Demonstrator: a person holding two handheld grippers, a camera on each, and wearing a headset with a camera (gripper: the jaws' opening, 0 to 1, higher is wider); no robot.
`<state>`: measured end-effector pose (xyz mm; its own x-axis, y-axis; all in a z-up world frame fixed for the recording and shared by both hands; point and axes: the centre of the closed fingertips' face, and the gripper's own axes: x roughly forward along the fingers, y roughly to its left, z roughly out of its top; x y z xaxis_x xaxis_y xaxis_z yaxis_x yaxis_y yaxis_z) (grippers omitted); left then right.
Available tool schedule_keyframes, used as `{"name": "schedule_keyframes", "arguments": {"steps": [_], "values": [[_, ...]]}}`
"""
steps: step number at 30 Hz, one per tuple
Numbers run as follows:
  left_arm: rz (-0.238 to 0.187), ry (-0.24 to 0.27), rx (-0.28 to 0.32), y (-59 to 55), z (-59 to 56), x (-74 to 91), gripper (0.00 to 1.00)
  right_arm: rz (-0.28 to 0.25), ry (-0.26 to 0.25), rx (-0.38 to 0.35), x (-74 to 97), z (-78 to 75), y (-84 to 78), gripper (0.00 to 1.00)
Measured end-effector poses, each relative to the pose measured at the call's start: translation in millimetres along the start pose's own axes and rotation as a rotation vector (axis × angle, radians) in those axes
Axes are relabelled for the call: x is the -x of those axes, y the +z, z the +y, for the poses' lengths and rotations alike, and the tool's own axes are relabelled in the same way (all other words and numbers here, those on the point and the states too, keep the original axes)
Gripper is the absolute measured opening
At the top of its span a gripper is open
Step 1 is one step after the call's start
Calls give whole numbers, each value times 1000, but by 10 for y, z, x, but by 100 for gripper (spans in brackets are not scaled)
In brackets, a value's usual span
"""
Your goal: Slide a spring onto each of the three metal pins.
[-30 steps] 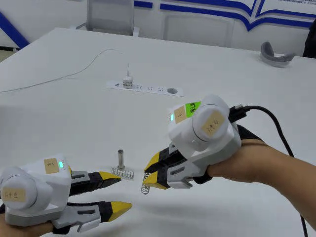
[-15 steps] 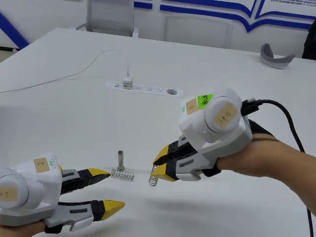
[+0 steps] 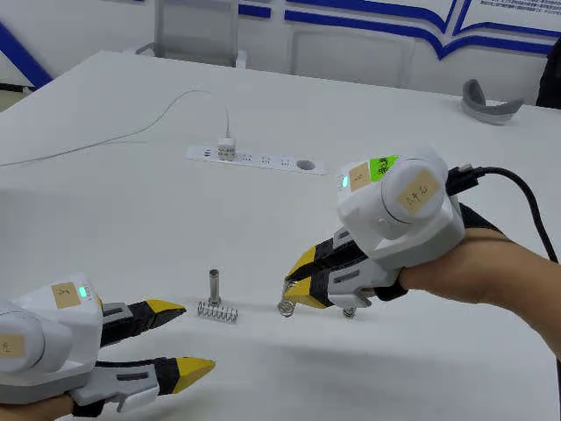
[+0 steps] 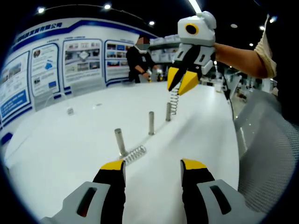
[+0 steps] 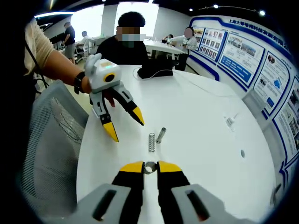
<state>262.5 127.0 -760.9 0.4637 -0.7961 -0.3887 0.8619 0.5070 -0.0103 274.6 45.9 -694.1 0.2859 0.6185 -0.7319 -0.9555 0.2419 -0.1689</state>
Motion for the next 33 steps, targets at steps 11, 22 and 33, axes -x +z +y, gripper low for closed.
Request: {"name": "schedule_keyframes", "arguments": {"steps": [11,22,33], "values": [[6,12,15,-28,19,8,50,15,-55,2,26,-256,-15,11],[7,17,26,-49,33,4,52,10,-88,-15,-26,-392,-22,11],[7,17,35,-71,38,0,52,23,-89,-27,-116,-442,-59,11]]}}
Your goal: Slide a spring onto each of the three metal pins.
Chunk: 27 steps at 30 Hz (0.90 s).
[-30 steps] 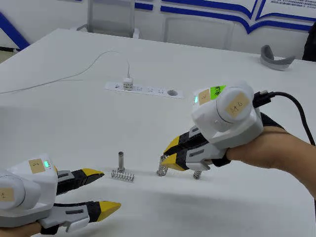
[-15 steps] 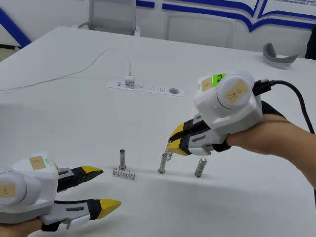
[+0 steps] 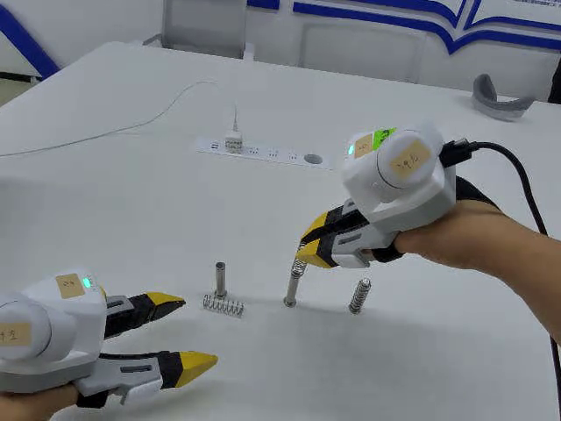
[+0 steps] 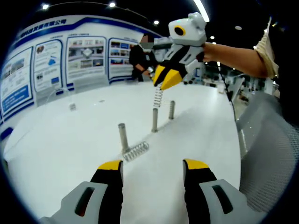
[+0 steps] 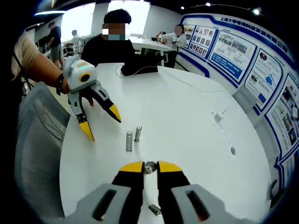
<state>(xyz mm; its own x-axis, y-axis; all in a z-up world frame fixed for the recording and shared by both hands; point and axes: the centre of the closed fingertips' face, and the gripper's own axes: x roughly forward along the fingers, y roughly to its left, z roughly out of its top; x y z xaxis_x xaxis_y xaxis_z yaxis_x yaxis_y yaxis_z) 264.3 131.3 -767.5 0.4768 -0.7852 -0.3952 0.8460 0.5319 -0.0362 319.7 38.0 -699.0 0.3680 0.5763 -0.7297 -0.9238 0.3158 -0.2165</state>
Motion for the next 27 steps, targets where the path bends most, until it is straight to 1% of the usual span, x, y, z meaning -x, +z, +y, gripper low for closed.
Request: {"name": "schedule_keyframes", "arguments": {"steps": [11,15,22,27], "values": [[4,-1,2,-13,14,2,52,14,8,-9,-67,-31,-45,11],[4,-1,4,-12,15,-1,52,22,12,-8,-100,-20,-61,11],[5,-2,4,-19,15,1,52,41,15,-8,-170,-13,-119,11],[5,-3,4,-17,12,0,52,48,16,-21,-215,-8,-164,12]]}}
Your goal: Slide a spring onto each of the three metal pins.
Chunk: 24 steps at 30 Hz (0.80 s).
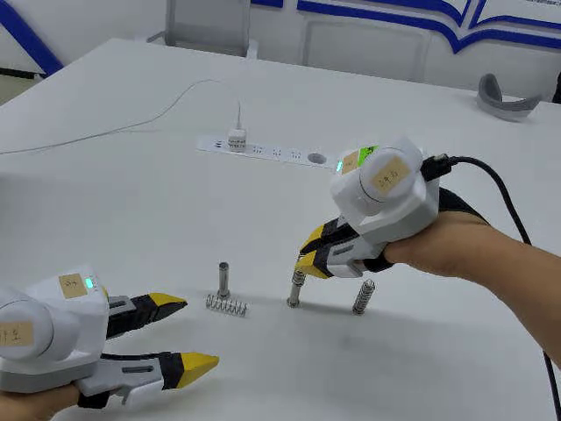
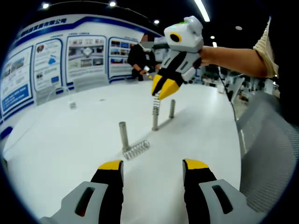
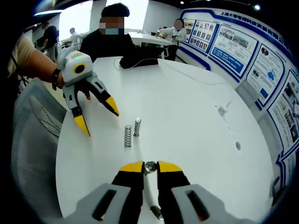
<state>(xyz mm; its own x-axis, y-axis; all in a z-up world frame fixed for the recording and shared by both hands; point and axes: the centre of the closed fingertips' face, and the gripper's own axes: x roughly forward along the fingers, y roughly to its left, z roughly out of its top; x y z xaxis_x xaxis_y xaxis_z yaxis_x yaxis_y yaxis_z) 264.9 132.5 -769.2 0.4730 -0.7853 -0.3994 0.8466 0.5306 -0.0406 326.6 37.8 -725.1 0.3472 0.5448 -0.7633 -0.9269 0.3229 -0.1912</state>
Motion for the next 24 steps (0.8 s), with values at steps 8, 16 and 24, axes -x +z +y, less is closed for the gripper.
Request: {"name": "schedule_keyframes", "arguments": {"steps": [8,16,24], "values": [[-2,2,-1,10,11,11,52,7,-1,-23,-82,1,-69,12],[-1,4,-1,4,13,20,52,17,-4,-39,-153,14,-128,12],[-3,9,1,4,24,29,52,32,-3,-36,-212,35,-174,12]]}}
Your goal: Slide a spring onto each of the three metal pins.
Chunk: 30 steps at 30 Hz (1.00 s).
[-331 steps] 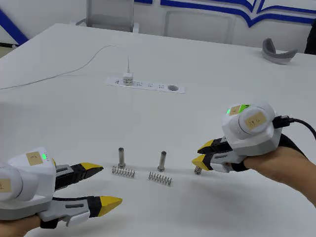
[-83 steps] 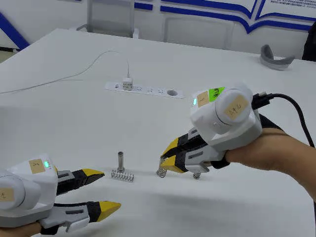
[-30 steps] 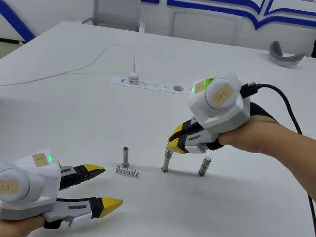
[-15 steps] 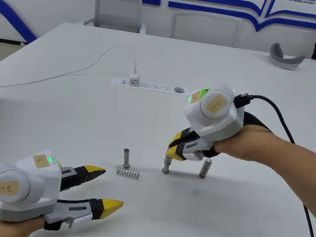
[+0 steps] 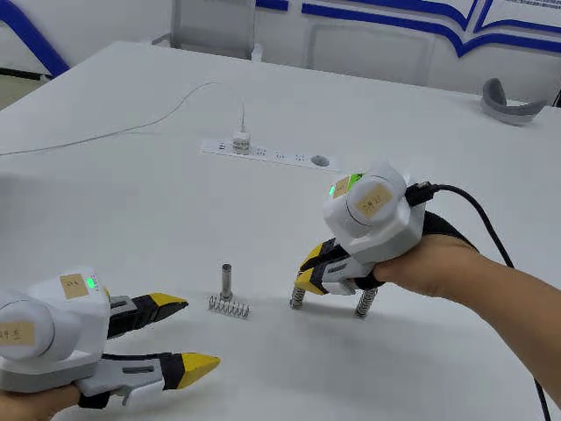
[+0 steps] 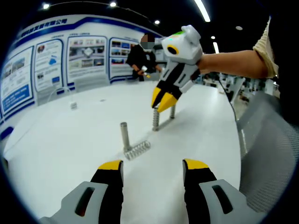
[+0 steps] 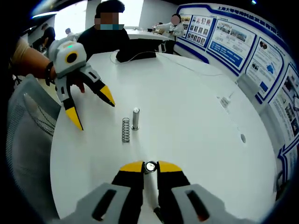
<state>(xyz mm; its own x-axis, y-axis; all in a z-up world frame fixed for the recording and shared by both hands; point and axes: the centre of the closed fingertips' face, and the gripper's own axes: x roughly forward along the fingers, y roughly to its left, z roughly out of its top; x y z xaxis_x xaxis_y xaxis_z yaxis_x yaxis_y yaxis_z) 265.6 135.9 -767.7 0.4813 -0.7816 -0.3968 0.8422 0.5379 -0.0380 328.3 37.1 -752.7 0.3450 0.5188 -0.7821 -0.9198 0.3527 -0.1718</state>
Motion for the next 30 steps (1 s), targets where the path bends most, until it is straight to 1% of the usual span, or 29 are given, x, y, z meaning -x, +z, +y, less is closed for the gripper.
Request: {"name": "schedule_keyframes", "arguments": {"steps": [12,30], "values": [[-1,8,4,-4,23,15,52,8,1,-12,-73,1,-59,12],[0,8,2,8,34,11,52,0,-4,-10,-50,-10,-42,14]]}}
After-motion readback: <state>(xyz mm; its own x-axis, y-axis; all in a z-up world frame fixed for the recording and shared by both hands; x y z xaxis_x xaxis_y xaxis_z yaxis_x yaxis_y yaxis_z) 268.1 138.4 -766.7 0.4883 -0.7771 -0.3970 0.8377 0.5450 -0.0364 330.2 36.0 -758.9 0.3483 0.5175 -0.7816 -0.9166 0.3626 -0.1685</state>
